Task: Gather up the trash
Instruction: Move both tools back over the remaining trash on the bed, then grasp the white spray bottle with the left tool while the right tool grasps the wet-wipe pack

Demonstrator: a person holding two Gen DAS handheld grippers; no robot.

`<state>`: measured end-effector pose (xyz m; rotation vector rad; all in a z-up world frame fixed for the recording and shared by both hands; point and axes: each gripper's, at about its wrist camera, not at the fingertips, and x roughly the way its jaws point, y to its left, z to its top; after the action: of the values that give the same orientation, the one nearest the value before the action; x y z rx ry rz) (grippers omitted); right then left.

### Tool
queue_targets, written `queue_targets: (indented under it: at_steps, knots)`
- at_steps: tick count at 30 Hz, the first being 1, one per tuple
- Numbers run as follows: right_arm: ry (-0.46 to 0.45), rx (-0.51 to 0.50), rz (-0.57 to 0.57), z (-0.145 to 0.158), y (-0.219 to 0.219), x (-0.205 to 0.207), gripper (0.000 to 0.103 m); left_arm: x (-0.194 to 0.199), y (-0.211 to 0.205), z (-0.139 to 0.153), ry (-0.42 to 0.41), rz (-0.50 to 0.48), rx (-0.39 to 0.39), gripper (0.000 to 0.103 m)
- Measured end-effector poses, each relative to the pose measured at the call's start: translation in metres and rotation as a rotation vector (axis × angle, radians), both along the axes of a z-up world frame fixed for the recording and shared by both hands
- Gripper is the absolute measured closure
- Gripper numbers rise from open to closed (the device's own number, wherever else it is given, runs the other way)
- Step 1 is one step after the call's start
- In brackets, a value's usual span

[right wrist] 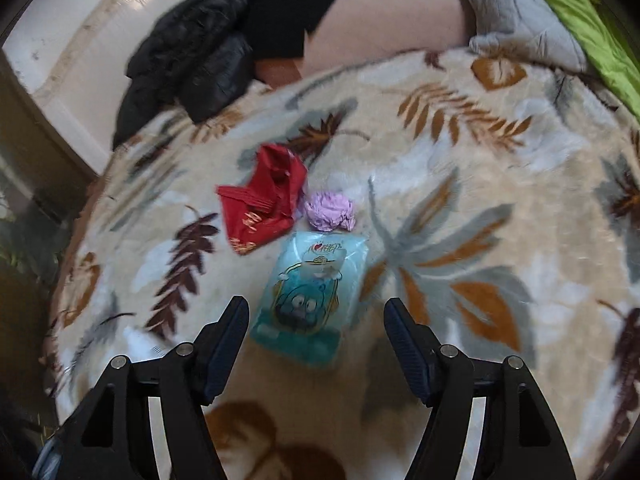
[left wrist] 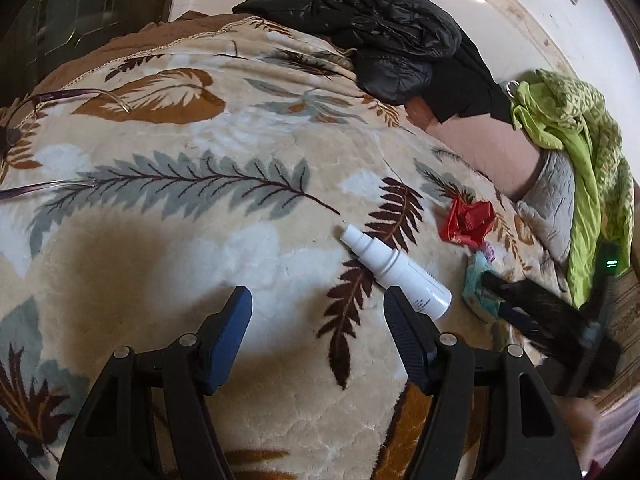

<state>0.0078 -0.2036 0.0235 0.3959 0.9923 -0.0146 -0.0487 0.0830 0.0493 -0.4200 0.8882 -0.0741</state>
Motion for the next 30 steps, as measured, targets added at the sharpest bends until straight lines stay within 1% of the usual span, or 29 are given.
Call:
queue_targets:
  at_steps: [1,2,3,4,5,9,11,14,16,18,21,22,23,24,25,28,30]
  knots:
    - [-0.012,0.001,-0.010,-0.003,0.002,0.001,0.042,0.000,0.001,0.000,0.000,0.001,-0.003,0.036]
    - [-0.050,0.001,-0.009,-0.002,0.004,-0.002,0.051,0.002,0.000,0.000,0.001,0.002,-0.004,0.036]
    - [-0.062,0.007,0.008,-0.001,0.007,-0.003,0.068,0.002,0.001,0.000,0.001,0.004,-0.006,0.036]
    - [-0.074,0.022,0.034,0.000,0.010,-0.003,0.082,0.004,0.001,0.000,0.001,0.006,-0.006,0.036]
    - [-0.083,0.049,0.064,0.000,0.015,-0.004,0.084,0.004,0.001,0.000,0.001,0.011,-0.006,0.036]
    - [-0.085,0.099,0.203,-0.003,0.043,-0.008,0.085,0.005,0.005,-0.001,-0.002,0.042,-0.009,0.036]
    - [-0.082,0.140,0.295,-0.002,0.061,-0.013,0.085,0.005,0.007,0.000,-0.009,0.050,-0.011,0.036]
    - [-0.069,0.163,0.390,-0.001,0.077,-0.024,0.086,0.005,0.010,0.002,-0.020,0.057,-0.009,0.036]
    - [-0.074,0.135,0.421,0.003,0.083,-0.036,0.086,0.007,0.011,0.002,-0.026,0.055,0.000,0.036]
    - [-0.087,0.111,0.404,0.008,0.076,-0.042,0.086,0.012,0.009,0.001,-0.026,0.030,0.001,0.036]
    - [-0.108,0.087,0.302,0.017,0.052,-0.050,0.086,0.017,-0.005,-0.001,-0.032,-0.032,0.033,0.036]
    - [-0.111,0.095,0.271,0.019,0.044,-0.052,0.086,0.018,-0.012,-0.001,-0.037,-0.059,0.053,0.038]
    - [-0.112,0.110,0.240,0.020,0.035,-0.056,0.086,0.020,-0.019,-0.002,-0.039,-0.084,0.073,0.044]
    - [-0.112,0.123,0.222,0.020,0.029,-0.059,0.086,0.021,-0.024,-0.003,-0.037,-0.106,0.086,0.045]
    - [-0.111,0.131,0.212,0.020,0.026,-0.062,0.086,0.023,-0.029,-0.005,-0.038,-0.127,0.092,0.045]
    - [-0.116,0.139,0.196,0.021,0.021,-0.072,0.086,0.030,-0.042,-0.008,-0.042,-0.164,0.135,0.052]
    - [-0.127,0.130,0.199,0.025,0.023,-0.076,0.086,0.036,-0.048,-0.013,-0.027,-0.182,0.153,0.061]
